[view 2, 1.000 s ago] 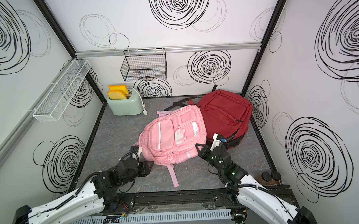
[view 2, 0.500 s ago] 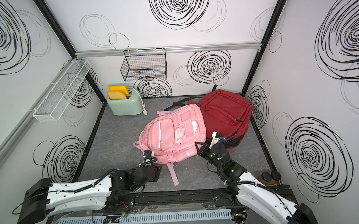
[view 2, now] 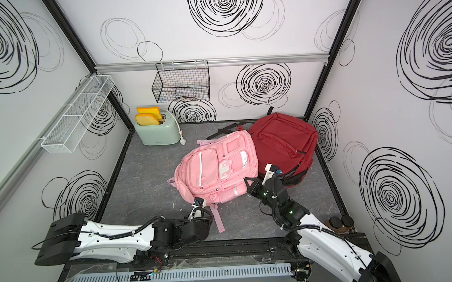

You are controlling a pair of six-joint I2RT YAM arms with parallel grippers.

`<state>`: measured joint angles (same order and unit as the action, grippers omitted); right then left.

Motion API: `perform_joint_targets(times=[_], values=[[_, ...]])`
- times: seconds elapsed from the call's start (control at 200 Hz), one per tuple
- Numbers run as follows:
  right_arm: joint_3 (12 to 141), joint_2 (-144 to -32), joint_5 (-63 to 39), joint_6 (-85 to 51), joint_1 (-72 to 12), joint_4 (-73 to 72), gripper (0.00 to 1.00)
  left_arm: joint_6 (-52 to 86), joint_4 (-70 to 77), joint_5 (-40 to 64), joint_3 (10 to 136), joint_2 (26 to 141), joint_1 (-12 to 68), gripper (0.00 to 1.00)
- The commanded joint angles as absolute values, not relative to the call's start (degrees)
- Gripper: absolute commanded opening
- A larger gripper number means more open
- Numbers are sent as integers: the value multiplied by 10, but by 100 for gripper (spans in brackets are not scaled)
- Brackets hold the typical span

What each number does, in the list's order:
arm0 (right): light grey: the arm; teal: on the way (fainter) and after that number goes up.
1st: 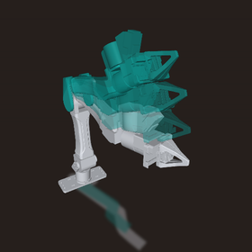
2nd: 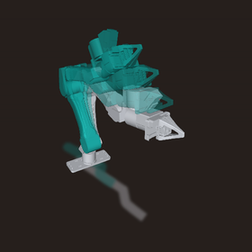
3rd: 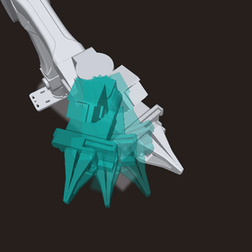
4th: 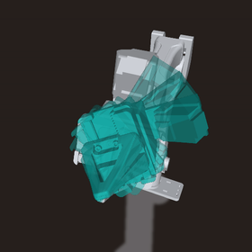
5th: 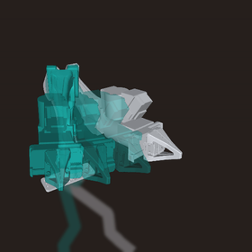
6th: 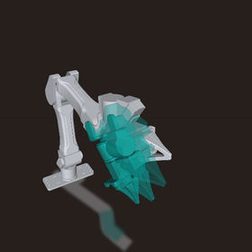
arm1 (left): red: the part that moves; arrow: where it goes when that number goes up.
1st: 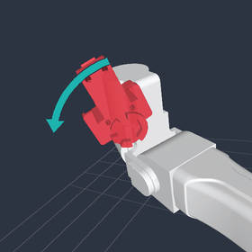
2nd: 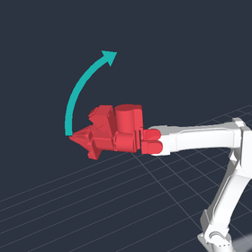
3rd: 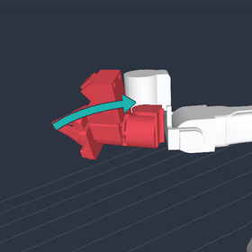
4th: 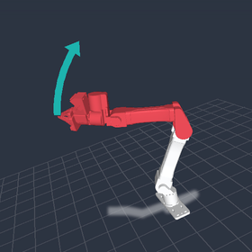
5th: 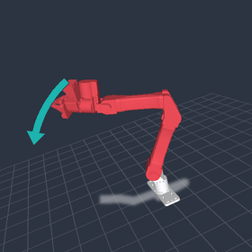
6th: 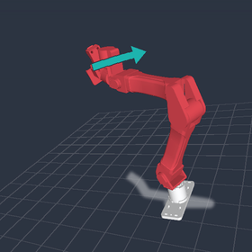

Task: Zip up the backpack
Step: Zip the zipper on the backpack.

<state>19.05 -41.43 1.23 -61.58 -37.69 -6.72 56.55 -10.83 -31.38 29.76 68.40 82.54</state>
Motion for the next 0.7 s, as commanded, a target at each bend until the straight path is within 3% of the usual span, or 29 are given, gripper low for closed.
perform_joint_targets(times=[0.0,0.28,0.5,0.695], values=[[232,-410,21,-596,-378,-102,0,587,-96,-380,336,707,850,56],[256,-424,-3,-573,-378,-83,0,699,-256,-514,448,850,875,55],[259,-423,-28,-559,-378,-93,0,736,-309,-533,507,939,861,55],[262,-422,-51,-549,-378,-105,0,702,-259,-507,495,951,826,55]])
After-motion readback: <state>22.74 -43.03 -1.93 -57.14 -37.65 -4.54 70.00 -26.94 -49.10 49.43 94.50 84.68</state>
